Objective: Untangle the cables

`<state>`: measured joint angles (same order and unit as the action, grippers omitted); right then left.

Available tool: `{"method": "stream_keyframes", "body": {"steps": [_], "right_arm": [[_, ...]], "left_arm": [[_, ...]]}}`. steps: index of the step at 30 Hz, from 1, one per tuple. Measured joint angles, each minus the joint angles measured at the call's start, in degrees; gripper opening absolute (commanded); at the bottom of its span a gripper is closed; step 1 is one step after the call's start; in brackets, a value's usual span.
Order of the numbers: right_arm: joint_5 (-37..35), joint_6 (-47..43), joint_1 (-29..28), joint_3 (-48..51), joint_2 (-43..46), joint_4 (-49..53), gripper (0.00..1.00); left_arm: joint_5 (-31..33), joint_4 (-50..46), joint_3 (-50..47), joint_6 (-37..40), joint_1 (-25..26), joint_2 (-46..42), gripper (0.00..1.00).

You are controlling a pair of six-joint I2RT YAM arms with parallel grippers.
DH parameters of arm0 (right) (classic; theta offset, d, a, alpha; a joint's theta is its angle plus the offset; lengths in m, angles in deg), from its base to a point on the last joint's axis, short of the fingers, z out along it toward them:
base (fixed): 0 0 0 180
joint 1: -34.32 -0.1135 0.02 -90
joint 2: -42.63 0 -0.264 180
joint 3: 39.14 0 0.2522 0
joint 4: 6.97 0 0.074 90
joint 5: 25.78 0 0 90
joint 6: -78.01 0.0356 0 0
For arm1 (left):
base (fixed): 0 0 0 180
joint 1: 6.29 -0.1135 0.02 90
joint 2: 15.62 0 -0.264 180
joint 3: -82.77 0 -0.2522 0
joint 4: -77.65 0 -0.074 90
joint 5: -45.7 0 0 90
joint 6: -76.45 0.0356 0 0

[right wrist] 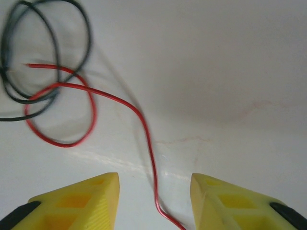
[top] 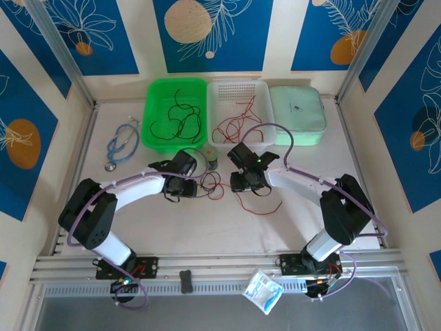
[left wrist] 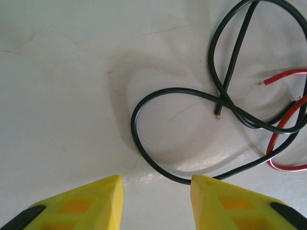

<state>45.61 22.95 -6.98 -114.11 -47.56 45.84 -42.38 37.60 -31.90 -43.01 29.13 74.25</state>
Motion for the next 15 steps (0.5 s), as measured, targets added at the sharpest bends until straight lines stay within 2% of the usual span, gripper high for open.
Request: {"method": "stream_keyframes", "body": {"steps": [7,15], "right_arm": [[-4.2,20.09,0.74,5.95,6.82,10.08,0.49],[-2.34,35.41,8.66,9.79,8.15,11.52,0.48]], "left_arm": [[-0.39,0.17,1.51,1.46,-0.39,0.35,0.4],[-0.44,0.07,3.23,3.19,-0.44,0.2,0.39]]}}
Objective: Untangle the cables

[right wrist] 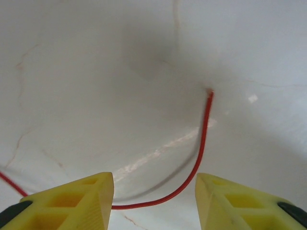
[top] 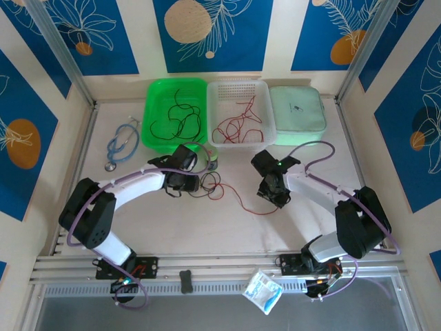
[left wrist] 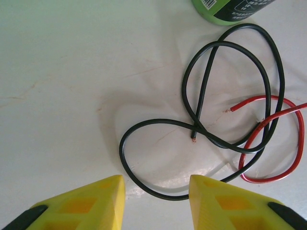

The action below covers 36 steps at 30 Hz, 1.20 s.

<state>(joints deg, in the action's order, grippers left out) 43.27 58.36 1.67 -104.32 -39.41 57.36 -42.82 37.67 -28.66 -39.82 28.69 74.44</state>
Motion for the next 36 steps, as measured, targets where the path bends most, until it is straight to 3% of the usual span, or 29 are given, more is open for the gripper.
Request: {"method": "stream_keyframes", "body": {"steps": [9,17,22,26,32,36], "right_arm": [[1.66,10.14,0.42,5.79,0.15,-0.72,0.48],[1.66,12.26,0.92,7.21,-0.39,-2.84,0.47],[1.64,12.31,1.03,7.06,-4.09,-5.68,0.28],[1.62,11.74,1.05,6.84,-4.17,-6.01,0.01],[0.79,10.1,1.07,6.95,-2.6,-5.81,0.0],[-1.16,7.98,1.05,6.73,3.54,-4.42,0.0]], "left_arm": [[0.59,-1.49,0.04,2.1,0.0,-3.15,0.39],[0.7,-1.66,0.09,2.69,0.0,-3.32,0.39],[0.7,-1.6,0.09,2.78,0.0,-3.32,0.38],[0.79,-0.28,0.09,2.78,0.0,-2.16,0.35],[3.08,2.49,-0.24,2.29,0.0,3.65,0.25],[4.96,3.76,-1.44,1.49,0.0,7.02,0.19]]}}
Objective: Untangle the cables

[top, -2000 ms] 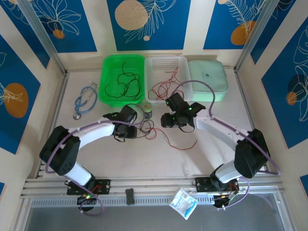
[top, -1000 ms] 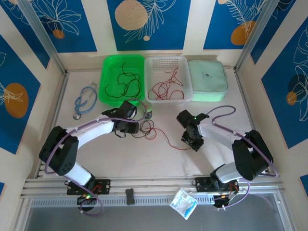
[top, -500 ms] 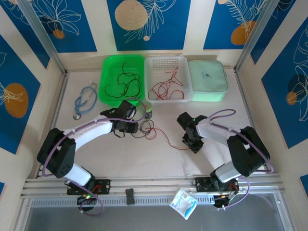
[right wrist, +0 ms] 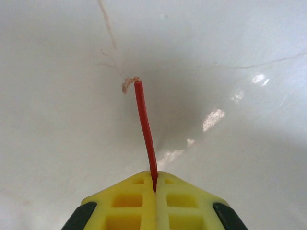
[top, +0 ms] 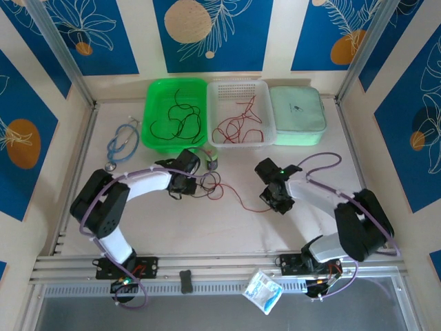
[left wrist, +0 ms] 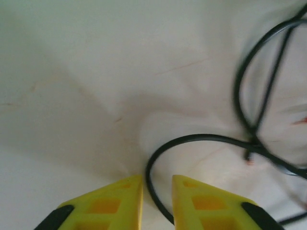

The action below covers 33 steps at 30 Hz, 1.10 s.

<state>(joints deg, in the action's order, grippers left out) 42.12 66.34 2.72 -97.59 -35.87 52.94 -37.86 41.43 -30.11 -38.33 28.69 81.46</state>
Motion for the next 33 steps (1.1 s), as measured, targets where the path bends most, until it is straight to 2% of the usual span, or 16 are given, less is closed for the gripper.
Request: {"method": "stream_keyframes", "body": {"steps": [6,12,16,24,33], "right_arm": [[-3.91,-5.38,-0.04,-5.38,12.09,5.75,0.0],[-7.04,-11.3,1.51,-12.39,22.21,11.26,0.0],[-8.52,-15.39,5.05,-17.84,27.15,15.37,0.0],[-11.5,-23.69,12.31,-28.98,31.93,21.66,0.0],[-14.16,-32.2,18.34,-38.23,32.59,24.55,0.0]], "left_arm": [[2.62,0.44,0.81,-1.49,0.17,0.9,0.09],[5.07,-0.85,1.53,-3.43,0.9,1.4,0.07],[5.88,-0.81,1.38,-4.17,1.14,1.36,0.06],[6.25,-0.68,1.27,-5.42,1.2,1.29,0.05],[7.89,-0.22,0.55,-6.27,1.2,0.92,0.05]]}}
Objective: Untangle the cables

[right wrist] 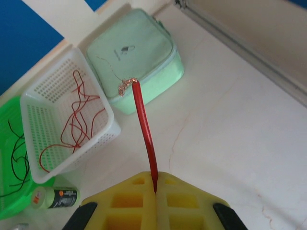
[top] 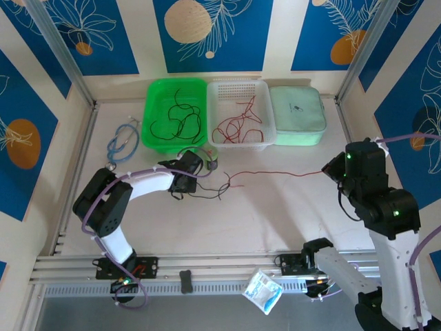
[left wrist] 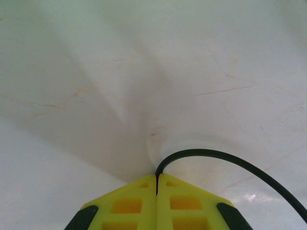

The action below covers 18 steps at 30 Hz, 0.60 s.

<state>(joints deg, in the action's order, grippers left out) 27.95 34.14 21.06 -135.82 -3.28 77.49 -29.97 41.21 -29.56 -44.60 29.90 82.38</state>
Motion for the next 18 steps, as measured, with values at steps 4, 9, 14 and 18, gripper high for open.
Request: {"method": "stream_keyframes", "body": {"steps": [4,9,14,18], "right_arm": [[-1.49,-3.19,1.64,-3.85,0.0,0.68,0.0],[-3.69,-6.34,2.78,-7.82,0.0,0.92,0.0],[-6.03,-8.7,2.89,-10.8,0.0,1.4,0.0],[-7.1,-10.21,2.91,-11.89,-0.02,1.6,0.0]], "left_arm": [[1.29,0.02,-0.2,-0.17,-0.02,0.0,0.05],[2.32,0.31,-0.46,-0.17,-0.07,-0.09,0.05],[2.91,0.81,-0.96,-0.17,-0.09,-0.42,0.05],[3.28,0.9,-1.05,-0.17,-0.17,-0.5,0.05]]}}
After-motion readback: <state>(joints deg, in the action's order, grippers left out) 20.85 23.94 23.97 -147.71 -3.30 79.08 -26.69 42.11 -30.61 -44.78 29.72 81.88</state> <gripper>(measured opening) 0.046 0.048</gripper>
